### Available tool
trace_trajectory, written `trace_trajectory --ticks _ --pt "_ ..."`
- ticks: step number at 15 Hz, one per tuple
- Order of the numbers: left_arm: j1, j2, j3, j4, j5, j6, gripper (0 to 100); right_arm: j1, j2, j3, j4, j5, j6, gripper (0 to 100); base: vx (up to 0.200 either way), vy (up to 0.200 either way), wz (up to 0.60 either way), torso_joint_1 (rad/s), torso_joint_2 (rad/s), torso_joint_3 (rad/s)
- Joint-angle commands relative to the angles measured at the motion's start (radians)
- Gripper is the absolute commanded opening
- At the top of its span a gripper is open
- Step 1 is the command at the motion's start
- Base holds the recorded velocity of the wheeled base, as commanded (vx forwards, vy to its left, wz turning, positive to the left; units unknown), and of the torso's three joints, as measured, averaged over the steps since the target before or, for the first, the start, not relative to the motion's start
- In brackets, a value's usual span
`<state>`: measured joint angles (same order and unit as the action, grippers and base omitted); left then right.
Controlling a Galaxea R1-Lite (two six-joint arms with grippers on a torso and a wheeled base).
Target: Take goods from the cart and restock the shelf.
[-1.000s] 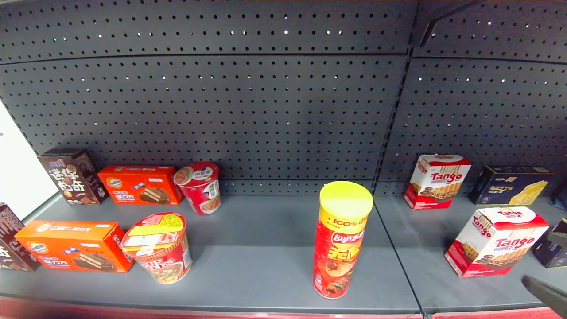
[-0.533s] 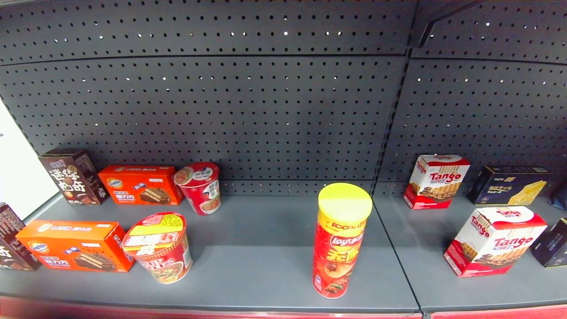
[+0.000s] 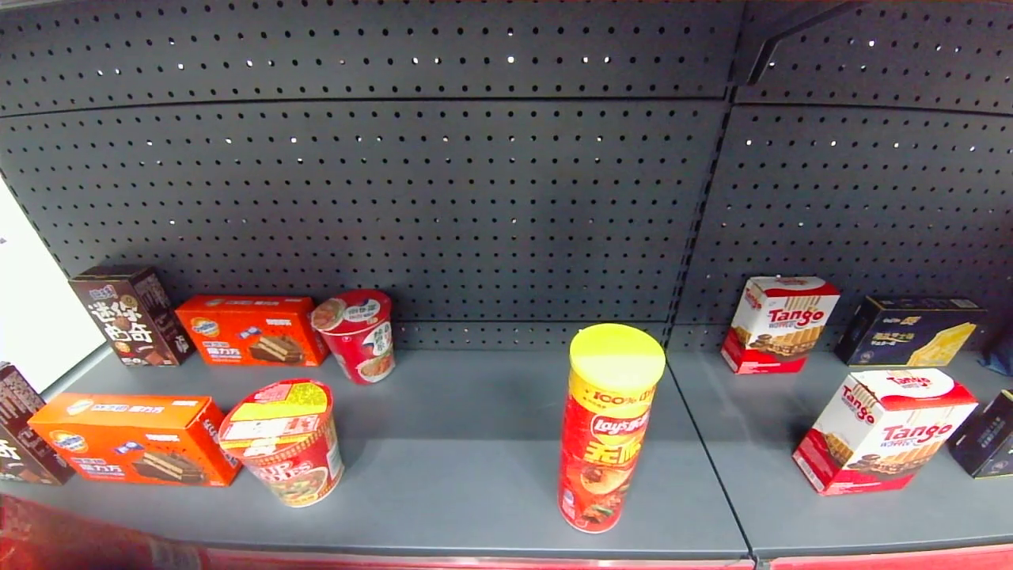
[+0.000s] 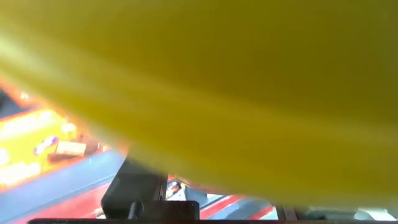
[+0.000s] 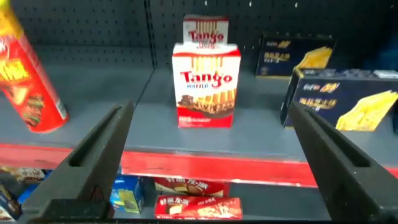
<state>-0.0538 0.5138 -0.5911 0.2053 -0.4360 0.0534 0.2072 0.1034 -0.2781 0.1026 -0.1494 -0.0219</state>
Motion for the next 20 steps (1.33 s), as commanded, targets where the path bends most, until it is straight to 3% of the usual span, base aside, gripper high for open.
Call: trace_trajectory --ticks 1,4,6,8,11,18,20 --pt "-0.001 0.083 -0.006 -0.024 -0.018 0.009 0 0.0 -0.001 0.048 -0.02 0.002 -0.003 100 0.0 0.0 0.0 0.0 0.0 0.0" --pt "-0.012 0.14 -0.006 -0.069 -0.023 0.013 0 0.0 -0.001 0.151 -0.095 0.005 -0.079 100 0.0 0.0 0.0 0.0 0.0 0.0" --pt "-0.073 0.18 -0.021 -0.112 -0.024 0.013 0 0.0 -0.001 0.221 -0.159 0.002 -0.095 100 0.0 0.0 0.0 0.0 0.0 0.0" --pt "-0.141 0.222 -0.038 -0.122 -0.017 0.013 0 0.0 -0.001 0.229 -0.19 -0.015 -0.107 100 0.0 0.0 0.0 0.0 0.0 0.0" --pt "-0.15 0.276 -0.038 -0.132 -0.02 0.039 0 0.0 -0.001 0.241 -0.198 -0.015 -0.102 100 0.0 0.0 0.0 0.0 0.0 0.0" --pt "-0.258 0.473 -0.099 -0.19 -0.024 0.032 0 0.0 -0.001 0.277 -0.238 -0.013 -0.078 100 0.0 0.0 0.0 0.0 0.0 0.0" --pt "-0.325 0.569 -0.111 -0.257 -0.021 0.029 0 0.0 -0.001 0.278 -0.233 -0.007 -0.078 100 0.0 0.0 0.0 0.0 0.0 0.0"
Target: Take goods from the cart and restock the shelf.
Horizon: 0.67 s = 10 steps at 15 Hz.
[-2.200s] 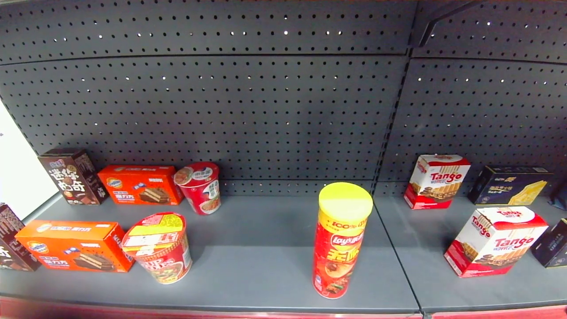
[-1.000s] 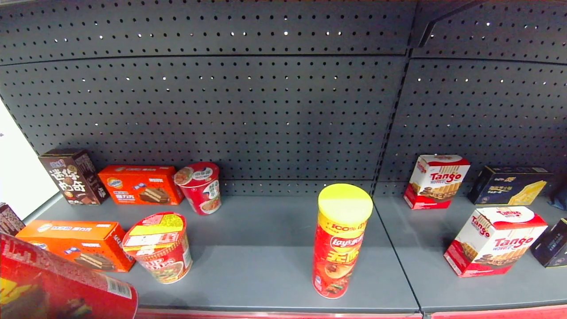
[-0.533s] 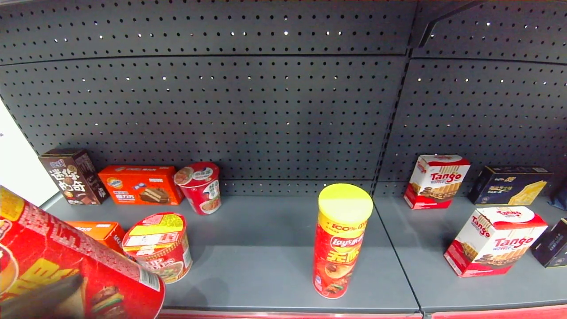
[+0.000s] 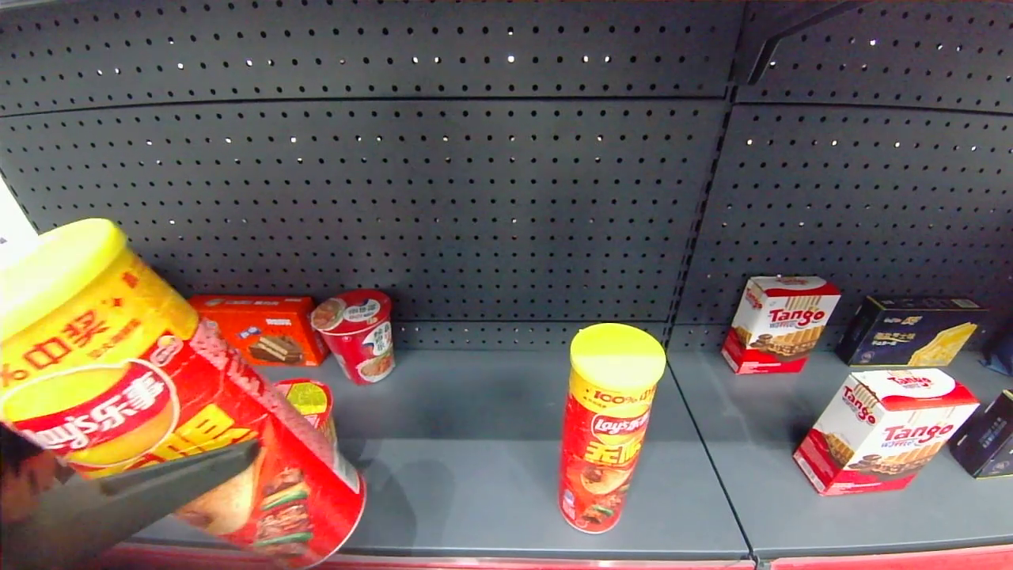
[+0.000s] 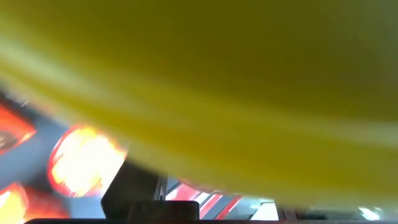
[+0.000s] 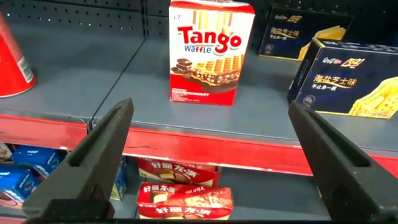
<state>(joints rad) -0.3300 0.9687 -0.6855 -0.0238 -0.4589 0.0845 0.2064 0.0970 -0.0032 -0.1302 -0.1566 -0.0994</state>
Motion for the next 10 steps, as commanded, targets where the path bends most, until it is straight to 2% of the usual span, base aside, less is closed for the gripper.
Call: trace_trajectory --ticks 1,4,6,7,8,10 --pt "-0.052 0.145 -0.026 -0.045 0.0 0.001 0 0.001 0.006 0.003 -0.003 0.0 0.0 100 0.0 0.0 0.0 0.0 0.0 0.0" --pt "-0.053 0.252 -0.077 -0.088 -0.001 0.005 0 0.001 0.006 0.003 0.0 0.0 -0.005 100 0.0 0.0 0.0 0.0 0.0 0.0" --pt "-0.073 0.3 -0.111 -0.091 -0.033 0.008 0 0.001 0.006 0.002 -0.006 0.0 -0.008 100 0.0 0.0 0.0 0.0 0.0 0.0" --pt "-0.087 0.334 -0.131 -0.094 -0.061 0.023 0 0.001 0.006 0.0 -0.009 0.0 -0.008 100 0.0 0.0 0.0 0.0 0.0 0.0" --pt "-0.086 0.372 -0.141 -0.107 -0.063 0.049 0 0.001 0.006 0.0 -0.014 0.003 -0.01 100 0.0 0.0 0.0 0.0 0.0 0.0" --pt "-0.086 0.43 -0.155 -0.16 -0.061 0.061 0 0.001 0.006 0.002 -0.008 0.022 -0.014 100 0.0 0.0 0.0 0.0 0.0 0.0"
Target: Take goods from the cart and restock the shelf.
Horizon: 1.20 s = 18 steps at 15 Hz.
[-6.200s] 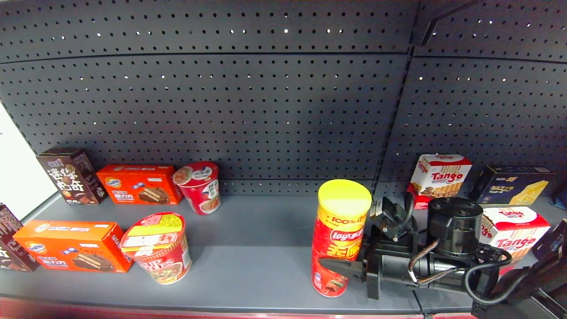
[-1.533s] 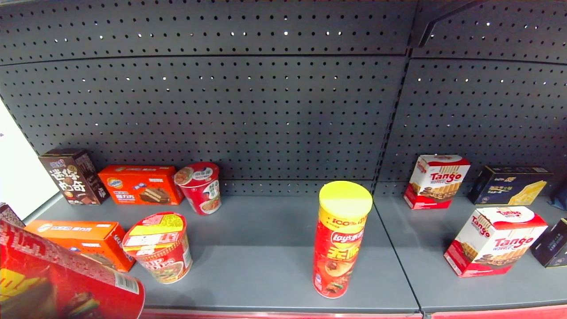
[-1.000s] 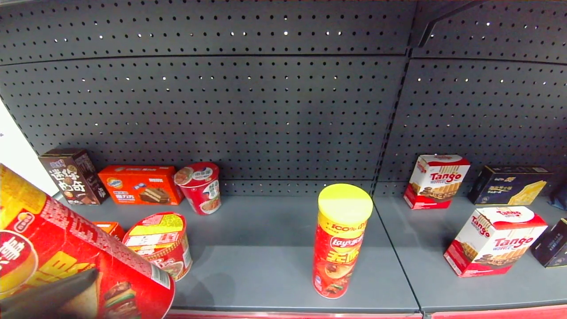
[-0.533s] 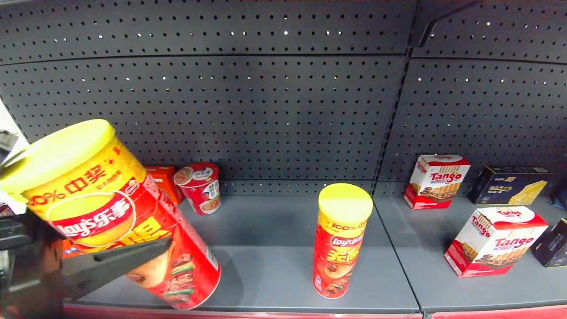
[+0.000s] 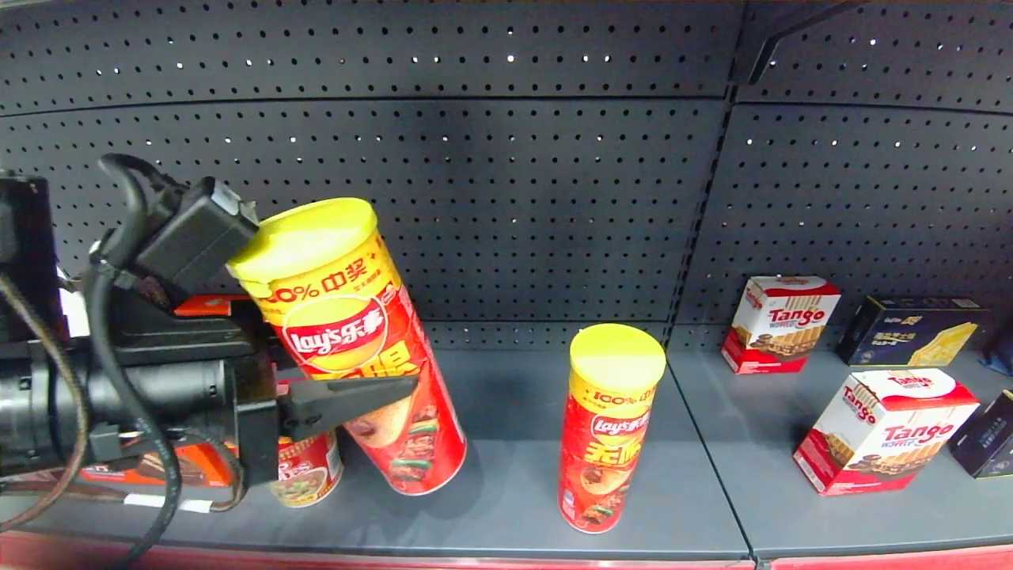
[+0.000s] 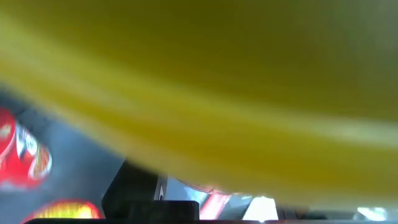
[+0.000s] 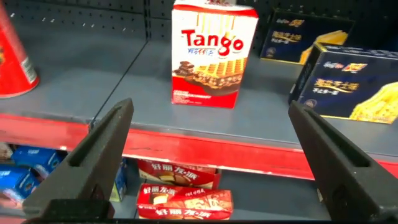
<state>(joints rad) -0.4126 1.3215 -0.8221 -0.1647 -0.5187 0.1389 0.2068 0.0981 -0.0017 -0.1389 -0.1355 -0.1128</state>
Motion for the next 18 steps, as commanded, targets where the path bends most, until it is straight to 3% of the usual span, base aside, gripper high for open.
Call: trace_trajectory --ticks 1,10,12,13,18 --pt "-0.003 0.093 -0.026 -0.022 0.0 0.007 0 0.0 0.005 0.0 -0.001 0.005 -0.001 100 0.0 0.0 0.0 0.0 0.0 0.0" --pt "-0.006 0.338 -0.223 -0.041 0.005 0.018 0 0.0 0.005 0.002 0.002 0.011 0.004 100 0.0 0.0 0.0 0.0 0.0 0.0" --pt "-0.006 0.413 -0.295 -0.036 0.005 0.087 0 0.0 0.005 0.002 0.004 0.011 0.007 100 0.0 0.0 0.0 0.0 0.0 0.0" --pt "-0.006 0.44 -0.322 -0.032 0.005 0.1 0 0.0 0.005 0.002 0.004 0.011 0.008 100 0.0 0.0 0.0 0.0 0.0 0.0" --pt "-0.035 0.567 -0.446 -0.029 0.005 0.108 0 0.0 0.005 0.002 0.002 0.008 0.01 100 0.0 0.0 0.0 0.0 0.0 0.0"
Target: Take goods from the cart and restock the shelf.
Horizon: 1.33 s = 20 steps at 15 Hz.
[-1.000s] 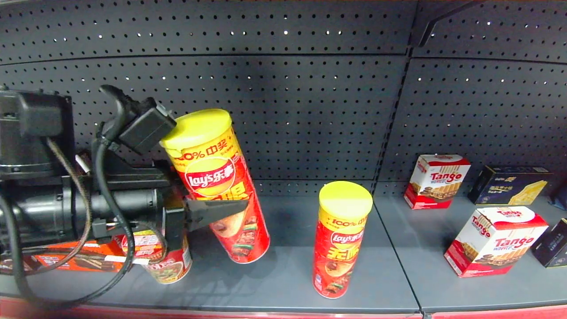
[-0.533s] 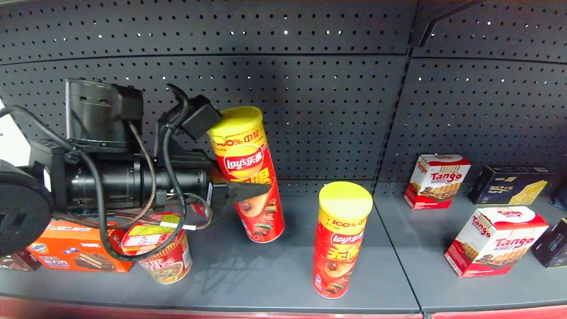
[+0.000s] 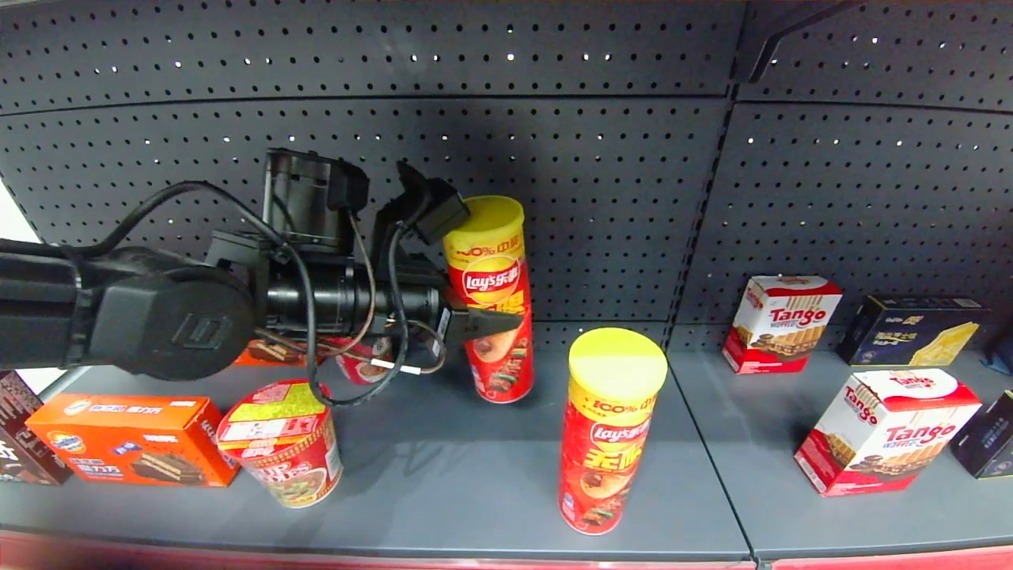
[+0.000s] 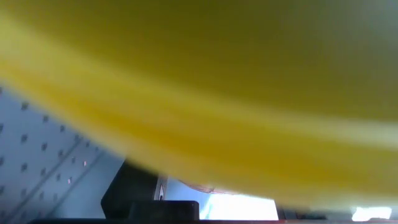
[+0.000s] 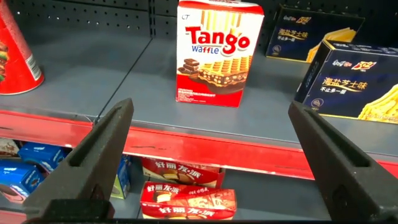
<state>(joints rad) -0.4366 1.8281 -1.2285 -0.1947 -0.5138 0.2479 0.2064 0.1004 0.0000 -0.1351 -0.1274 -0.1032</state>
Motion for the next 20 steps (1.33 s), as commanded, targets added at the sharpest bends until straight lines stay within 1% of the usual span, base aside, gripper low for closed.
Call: trace_trajectory --ticks 1,3,6,11,12,13,14,15,17,20 --pt "-0.021 0.099 -0.075 0.003 0.0 0.014 0 0.001 0.002 0.0 0.0 -0.001 -0.001 100 0.0 0.0 0.0 0.0 0.0 0.0" --pt "-0.025 0.148 -0.115 0.004 -0.002 0.051 0 0.001 0.002 0.0 -0.004 -0.004 -0.001 100 0.0 0.0 0.0 0.0 0.0 0.0" --pt "-0.047 0.198 -0.157 0.004 -0.002 0.054 0 0.001 0.002 -0.002 -0.018 -0.008 -0.001 100 0.0 0.0 0.0 0.0 0.0 0.0" --pt "-0.054 0.238 -0.221 0.015 -0.002 0.056 0 0.001 0.002 -0.002 -0.015 -0.008 -0.001 100 0.0 0.0 0.0 0.0 0.0 0.0" --pt "-0.054 0.244 -0.236 0.034 -0.002 0.057 0 0.001 0.002 0.0 -0.015 -0.008 -0.001 100 0.0 0.0 0.0 0.0 0.0 0.0" --pt "-0.054 0.26 -0.261 0.049 -0.002 0.073 0 0.001 0.002 -0.002 -0.017 -0.008 -0.001 100 0.0 0.0 0.0 0.0 0.0 0.0" --pt "-0.054 0.269 -0.272 0.054 -0.002 0.08 0 0.001 0.002 -0.002 -0.017 -0.008 -0.001 100 0.0 0.0 0.0 0.0 0.0 0.0" --pt "-0.05 0.281 -0.299 0.075 -0.002 0.102 0 0.001 0.002 -0.002 -0.018 -0.008 -0.001 100 0.0 0.0 0.0 0.0 0.0 0.0" --pt "-0.05 0.286 -0.318 0.098 -0.002 0.105 0 0.001 0.002 -0.002 -0.018 -0.008 -0.001 100 0.0 0.0 0.0 0.0 0.0 0.0" --pt "-0.05 0.301 -0.319 0.098 0.0 0.106 0 0.001 0.002 -0.002 -0.017 -0.008 -0.001 100 0.0 0.0 0.0 0.0 0.0 0.0"
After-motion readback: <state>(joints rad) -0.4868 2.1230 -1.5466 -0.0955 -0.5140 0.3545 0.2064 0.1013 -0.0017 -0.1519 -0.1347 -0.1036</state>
